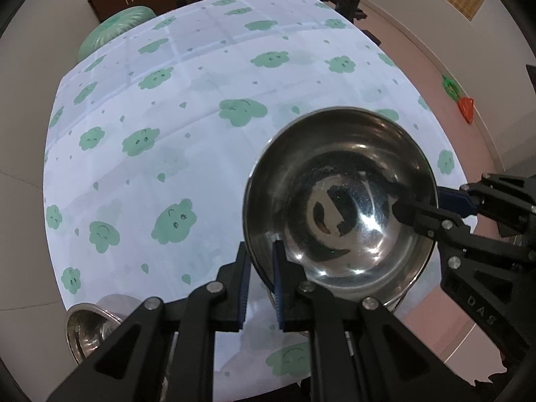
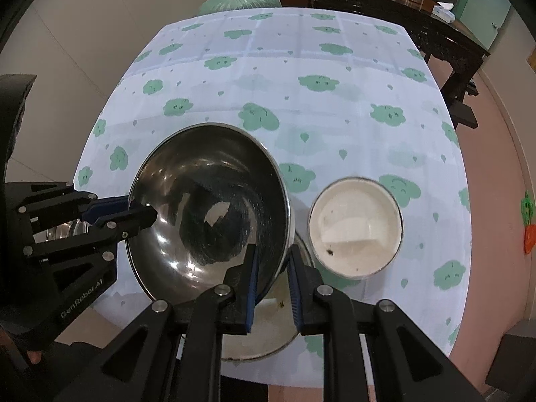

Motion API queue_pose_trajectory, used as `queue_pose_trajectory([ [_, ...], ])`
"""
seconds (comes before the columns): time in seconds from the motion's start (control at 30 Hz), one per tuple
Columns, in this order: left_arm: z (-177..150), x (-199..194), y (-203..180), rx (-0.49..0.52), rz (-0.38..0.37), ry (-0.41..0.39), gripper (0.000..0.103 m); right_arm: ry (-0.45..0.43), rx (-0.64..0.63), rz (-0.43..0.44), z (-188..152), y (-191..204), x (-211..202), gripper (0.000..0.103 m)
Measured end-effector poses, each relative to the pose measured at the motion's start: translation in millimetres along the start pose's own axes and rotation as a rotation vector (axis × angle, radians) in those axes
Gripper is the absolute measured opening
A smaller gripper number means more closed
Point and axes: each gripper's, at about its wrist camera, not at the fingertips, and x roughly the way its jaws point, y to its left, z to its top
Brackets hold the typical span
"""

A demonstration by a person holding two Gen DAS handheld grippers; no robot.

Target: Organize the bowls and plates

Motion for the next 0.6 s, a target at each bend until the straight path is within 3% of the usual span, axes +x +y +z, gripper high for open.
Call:
queue_pose_trajectory([
  [0.6,-24,17,-10,0.042,-0.014,0.067,0.009,0.061,0.009,-0.001,-30,6,12,0.020],
])
